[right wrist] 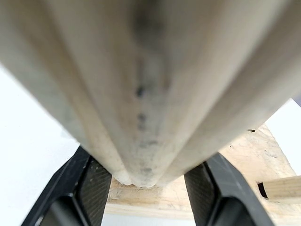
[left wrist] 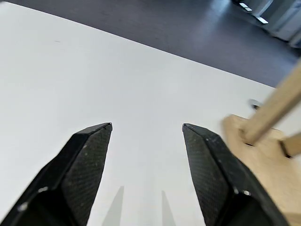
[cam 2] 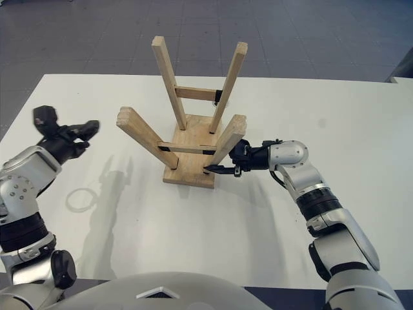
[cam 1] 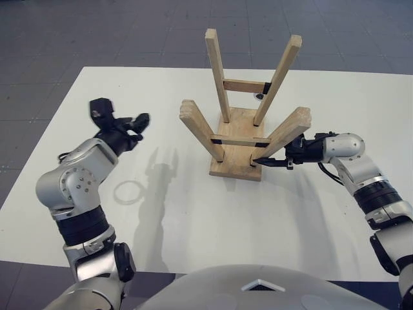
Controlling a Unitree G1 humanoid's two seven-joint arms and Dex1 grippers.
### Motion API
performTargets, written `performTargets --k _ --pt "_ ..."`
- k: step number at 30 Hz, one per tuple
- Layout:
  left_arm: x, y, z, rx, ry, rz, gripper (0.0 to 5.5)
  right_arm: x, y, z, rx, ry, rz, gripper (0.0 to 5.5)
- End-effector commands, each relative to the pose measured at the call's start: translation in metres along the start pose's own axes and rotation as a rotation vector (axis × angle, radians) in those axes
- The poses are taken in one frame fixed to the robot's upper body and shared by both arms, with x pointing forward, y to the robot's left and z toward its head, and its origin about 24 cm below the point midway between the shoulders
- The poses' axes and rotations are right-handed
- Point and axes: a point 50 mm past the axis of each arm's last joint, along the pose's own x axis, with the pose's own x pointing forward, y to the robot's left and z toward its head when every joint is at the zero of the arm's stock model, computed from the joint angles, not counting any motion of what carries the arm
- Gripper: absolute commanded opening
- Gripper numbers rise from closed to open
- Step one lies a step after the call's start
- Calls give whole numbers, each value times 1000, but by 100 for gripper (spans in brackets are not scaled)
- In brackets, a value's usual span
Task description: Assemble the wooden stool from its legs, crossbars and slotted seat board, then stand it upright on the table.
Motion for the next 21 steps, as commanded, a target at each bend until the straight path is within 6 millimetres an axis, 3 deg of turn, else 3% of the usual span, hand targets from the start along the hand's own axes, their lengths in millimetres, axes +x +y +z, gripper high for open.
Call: performTargets --k 1,3,5,9,13,16,21 --pt "-9 -146 -12 -36 106 -891 281 -8 61 -77 188 472 244 204" --pt "-11 -159 3 -127 8 -956 281 -7 60 -76 184 470 248 204" --pt "-12 -155 11 -197 -41 -942 281 -8 60 -76 185 470 251 204" --pt "-7 -125 1 -181 7 -736 281 -12 69 -80 190 508 324 204" --pt "-4 -92 18 -166 -40 -576 281 -21 75 -88 233 548 375 204" --pt "-4 -64 34 -164 -85 -465 281 -26 70 -80 246 473 402 204" --pt "-3 -51 45 -149 -82 -441 281 -25 69 -71 209 388 470 204"
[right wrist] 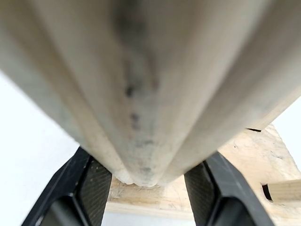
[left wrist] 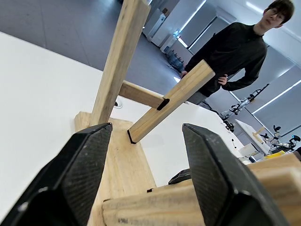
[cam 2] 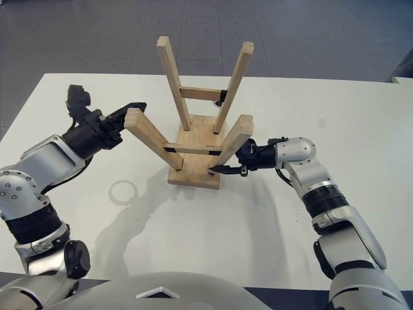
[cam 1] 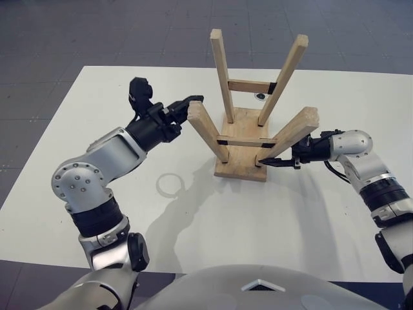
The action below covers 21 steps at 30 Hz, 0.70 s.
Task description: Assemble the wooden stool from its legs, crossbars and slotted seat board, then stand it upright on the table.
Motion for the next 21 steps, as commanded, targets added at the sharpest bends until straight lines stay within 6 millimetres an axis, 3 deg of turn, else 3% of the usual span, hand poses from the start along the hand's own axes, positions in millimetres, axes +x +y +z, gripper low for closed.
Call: performTargets --k 1,6,10,14,21 --pt "0 -1 19 28 -10 -48 281 -6 72 -69 207 352 420 204" --pt "4 1 20 38 28 -61 281 -2 75 -69 161 286 420 204" --pt "6 -3 20 52 41 -75 281 6 56 -67 114 268 313 204" --pt "6 -7 17 56 45 -82 279 5 33 -61 95 251 183 304" --pt "4 -7 13 41 18 -64 279 -5 19 -53 85 237 148 443"
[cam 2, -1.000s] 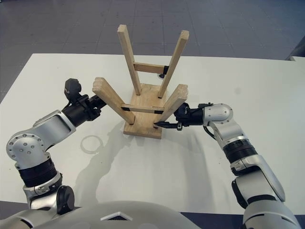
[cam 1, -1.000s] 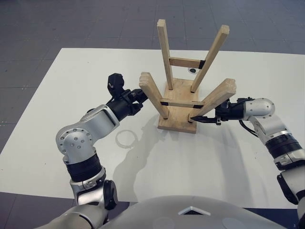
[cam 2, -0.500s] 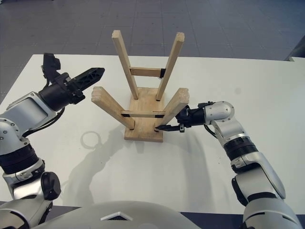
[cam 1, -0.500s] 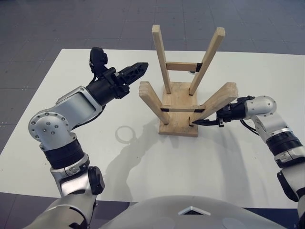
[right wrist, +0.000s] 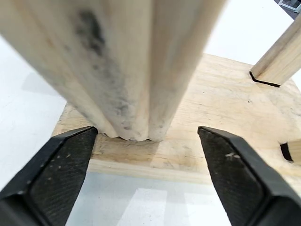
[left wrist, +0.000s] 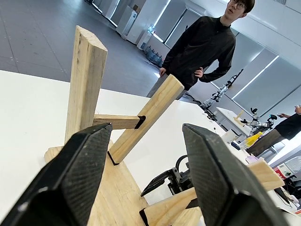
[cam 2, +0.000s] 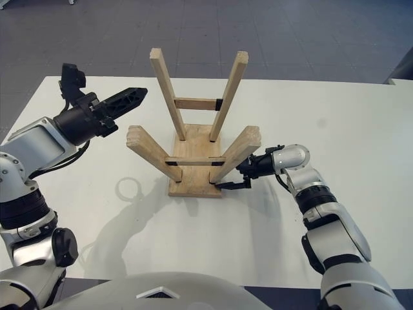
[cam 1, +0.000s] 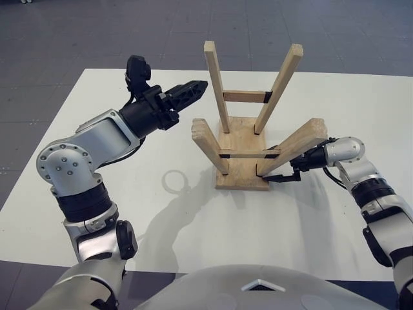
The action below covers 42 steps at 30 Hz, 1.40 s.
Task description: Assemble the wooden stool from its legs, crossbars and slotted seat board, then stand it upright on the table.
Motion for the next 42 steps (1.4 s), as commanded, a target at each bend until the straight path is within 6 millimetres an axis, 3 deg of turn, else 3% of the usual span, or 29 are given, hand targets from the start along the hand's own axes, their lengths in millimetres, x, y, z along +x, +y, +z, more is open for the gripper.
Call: performTargets --k 1,6,10,12,14,16,19,24,29,31,37,40,42 --pt "-3 0 -3 0 -9 24 279 -8 14 -23 88 133 67 463" --pt "-12 6 -5 3 -31 87 279 -53 -4 -12 57 190 -36 547" --pt "-19 9 -3 16 -62 130 279 -95 -20 4 42 254 -154 547" --pt "-22 11 1 31 -79 160 279 -114 -36 20 78 218 -354 547" --pt "-24 17 5 74 -99 263 279 -126 -53 55 75 49 -613 503" --pt "-28 25 9 151 -119 432 279 -131 -57 90 97 -133 -827 468" --pt "-33 30 11 243 -144 591 279 -116 -37 125 196 -309 -925 416" --pt "-38 28 7 247 -180 640 279 -87 3 171 341 -496 -896 314" --pt "-33 26 4 242 -180 636 279 -88 10 201 365 -594 -895 205" --pt "-32 26 6 248 -179 630 279 -80 18 203 393 -608 -838 205" --pt "-26 24 9 256 -172 605 279 -36 45 184 563 -552 -685 205" --pt "-24 24 9 255 -167 601 279 -39 38 193 527 -588 -714 205" --pt "-23 23 9 256 -167 598 279 -54 24 213 451 -670 -771 205"
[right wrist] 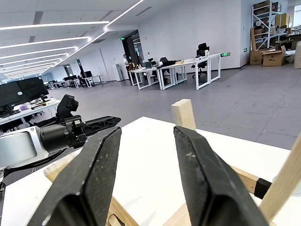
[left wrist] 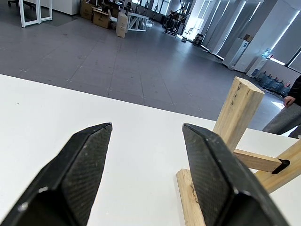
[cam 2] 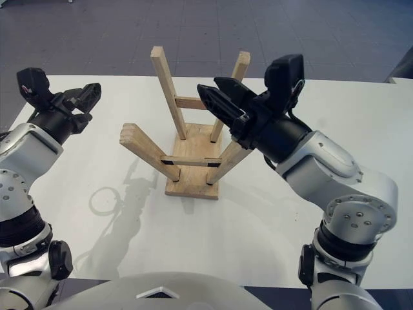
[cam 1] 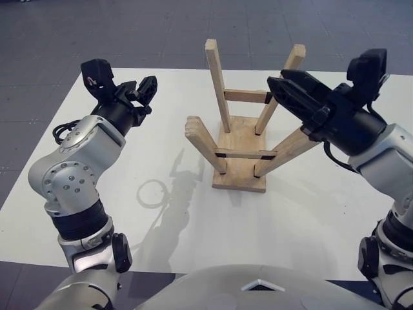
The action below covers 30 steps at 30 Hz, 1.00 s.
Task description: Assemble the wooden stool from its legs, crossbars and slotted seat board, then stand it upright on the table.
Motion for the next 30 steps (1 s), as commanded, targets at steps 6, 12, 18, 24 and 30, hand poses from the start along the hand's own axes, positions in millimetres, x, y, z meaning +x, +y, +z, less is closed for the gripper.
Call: performTargets --k 6,12,18,24,30 --pt "5 -5 1 10 12 -15 279 -2 18 159 -69 -660 156 205" --pt "3 -4 2 8 12 -13 279 -10 14 8 96 174 210 205" --pt "6 -8 2 -2 15 -28 279 -38 -4 -71 -3 500 53 205" --pt "5 -8 -6 -18 24 -16 279 -9 -22 -27 -130 191 7 205" --pt "5 -7 -17 -17 58 -16 279 12 -25 49 13 -178 -3 205"
